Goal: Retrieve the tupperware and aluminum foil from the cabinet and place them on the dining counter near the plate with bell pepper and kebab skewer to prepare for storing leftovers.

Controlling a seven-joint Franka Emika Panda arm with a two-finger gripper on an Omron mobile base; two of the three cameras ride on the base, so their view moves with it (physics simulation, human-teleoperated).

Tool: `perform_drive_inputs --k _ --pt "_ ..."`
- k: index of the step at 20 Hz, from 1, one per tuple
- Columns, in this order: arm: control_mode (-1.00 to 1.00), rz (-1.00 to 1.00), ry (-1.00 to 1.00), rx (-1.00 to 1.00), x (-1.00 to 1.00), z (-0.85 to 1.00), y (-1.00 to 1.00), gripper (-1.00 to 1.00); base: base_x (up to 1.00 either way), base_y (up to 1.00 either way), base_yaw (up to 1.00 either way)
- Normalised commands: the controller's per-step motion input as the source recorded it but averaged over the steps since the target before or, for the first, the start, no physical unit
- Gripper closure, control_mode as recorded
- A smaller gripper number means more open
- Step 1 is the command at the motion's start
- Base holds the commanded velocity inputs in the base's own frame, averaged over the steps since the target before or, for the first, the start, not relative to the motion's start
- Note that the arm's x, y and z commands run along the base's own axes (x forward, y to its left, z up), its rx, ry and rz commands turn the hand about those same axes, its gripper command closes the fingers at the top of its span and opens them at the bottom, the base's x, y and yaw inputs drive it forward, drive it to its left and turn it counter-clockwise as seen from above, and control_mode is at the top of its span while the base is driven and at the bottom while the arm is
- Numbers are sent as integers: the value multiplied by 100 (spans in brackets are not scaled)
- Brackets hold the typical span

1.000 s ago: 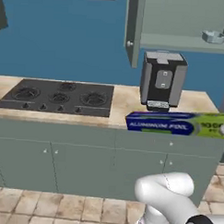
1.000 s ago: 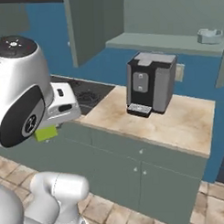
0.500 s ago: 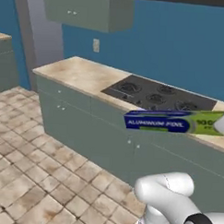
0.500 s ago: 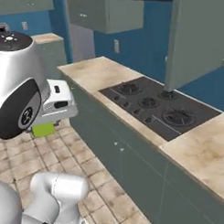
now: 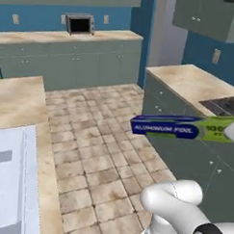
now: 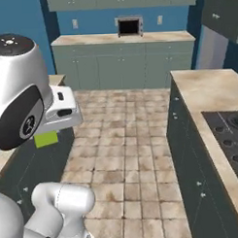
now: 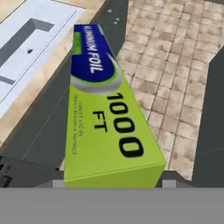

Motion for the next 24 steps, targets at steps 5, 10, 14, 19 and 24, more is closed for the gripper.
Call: perform_drive_inputs --k 5,10,14,19,24 --pt "100 0 0 0 0 0 0 100 2 -24 82" --pt "100 0 0 0 0 0 0 100 -40 -49 72" --pt "100 0 0 0 0 0 0 100 -94 -3 75" --pt "100 0 0 0 0 0 0 100 -88 51 73" --pt "100 0 0 0 0 0 0 100 -69 100 68"
